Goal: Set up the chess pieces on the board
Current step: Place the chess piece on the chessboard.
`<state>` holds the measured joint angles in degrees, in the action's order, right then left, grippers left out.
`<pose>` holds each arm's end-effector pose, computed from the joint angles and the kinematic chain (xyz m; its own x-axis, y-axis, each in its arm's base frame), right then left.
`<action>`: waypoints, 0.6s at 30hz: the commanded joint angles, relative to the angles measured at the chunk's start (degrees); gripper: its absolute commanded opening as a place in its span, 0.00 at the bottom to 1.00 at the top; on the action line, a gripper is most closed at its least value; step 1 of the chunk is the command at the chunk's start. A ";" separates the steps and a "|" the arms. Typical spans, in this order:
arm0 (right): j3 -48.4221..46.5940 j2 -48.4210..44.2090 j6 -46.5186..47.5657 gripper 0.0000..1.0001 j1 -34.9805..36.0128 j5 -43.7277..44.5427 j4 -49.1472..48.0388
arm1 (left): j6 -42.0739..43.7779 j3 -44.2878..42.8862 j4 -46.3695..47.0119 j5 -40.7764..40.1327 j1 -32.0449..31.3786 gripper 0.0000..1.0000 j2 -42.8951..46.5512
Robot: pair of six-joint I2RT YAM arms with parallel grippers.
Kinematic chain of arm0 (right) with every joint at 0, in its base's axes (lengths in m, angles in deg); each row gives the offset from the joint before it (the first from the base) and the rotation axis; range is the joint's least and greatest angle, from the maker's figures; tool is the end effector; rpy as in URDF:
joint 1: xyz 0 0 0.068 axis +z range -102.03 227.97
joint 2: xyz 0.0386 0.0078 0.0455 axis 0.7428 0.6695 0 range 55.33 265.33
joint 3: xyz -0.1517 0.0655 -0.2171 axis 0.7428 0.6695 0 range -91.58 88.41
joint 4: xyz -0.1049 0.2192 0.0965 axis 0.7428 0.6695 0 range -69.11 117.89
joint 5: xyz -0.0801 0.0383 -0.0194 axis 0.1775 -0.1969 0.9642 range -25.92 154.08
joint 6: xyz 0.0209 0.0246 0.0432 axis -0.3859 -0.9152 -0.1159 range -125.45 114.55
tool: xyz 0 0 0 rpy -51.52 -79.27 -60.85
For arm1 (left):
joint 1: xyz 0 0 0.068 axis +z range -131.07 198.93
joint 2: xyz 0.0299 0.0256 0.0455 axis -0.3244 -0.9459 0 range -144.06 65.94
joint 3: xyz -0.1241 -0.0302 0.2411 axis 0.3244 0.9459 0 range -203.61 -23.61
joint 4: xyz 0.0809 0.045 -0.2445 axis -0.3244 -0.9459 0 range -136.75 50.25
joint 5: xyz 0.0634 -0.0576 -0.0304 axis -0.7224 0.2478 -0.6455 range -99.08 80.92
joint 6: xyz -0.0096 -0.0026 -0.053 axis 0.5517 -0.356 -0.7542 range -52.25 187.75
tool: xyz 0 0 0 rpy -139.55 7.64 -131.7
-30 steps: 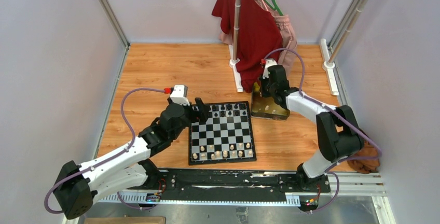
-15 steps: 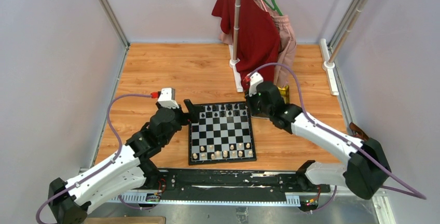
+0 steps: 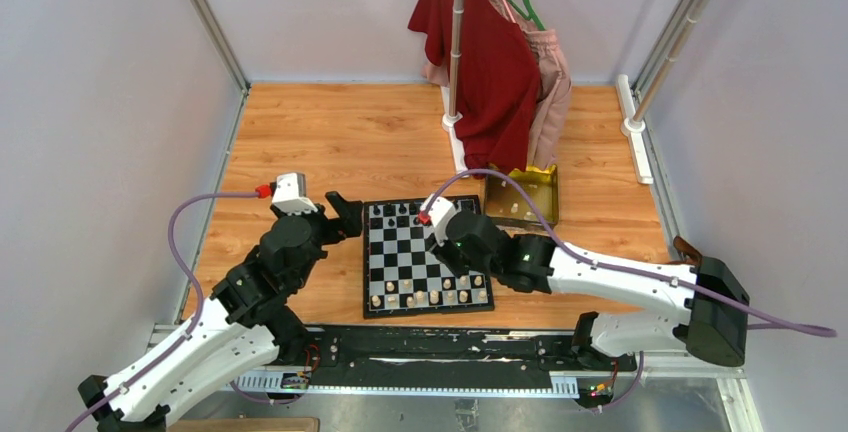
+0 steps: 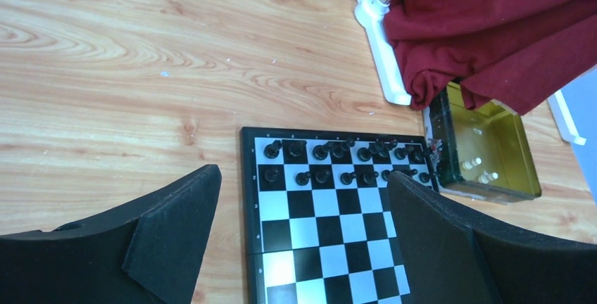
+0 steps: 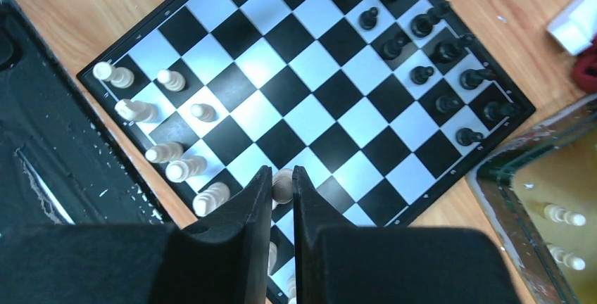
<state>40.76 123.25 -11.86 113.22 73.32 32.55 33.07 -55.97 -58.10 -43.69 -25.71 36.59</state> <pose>0.1157 0.2374 0.2718 -0.3137 -0.4174 -0.8528 -0.8093 0.5873 0.0103 0.1074 -0.0776 0.2884 -0.2621 -0.3993 -0.8786 0.0480 0.9039 -0.4251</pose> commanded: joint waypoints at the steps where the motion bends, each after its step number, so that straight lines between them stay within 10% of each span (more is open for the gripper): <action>1: -3.18 2.93 -1.23 0.00 3.89 2.99 1.90 | -0.93 -0.59 -2.40 -1.85 0.43 0.94 1.13; 18: -1.87 10.45 -3.02 0.00 5.74 2.32 -2.65 | -0.66 1.46 -1.52 -1.10 0.43 0.94 3.14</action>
<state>37.70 132.95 -13.50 118.12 74.76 32.33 32.79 -55.18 -60.09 -44.04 -25.71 38.82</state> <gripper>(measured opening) 0.170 0.943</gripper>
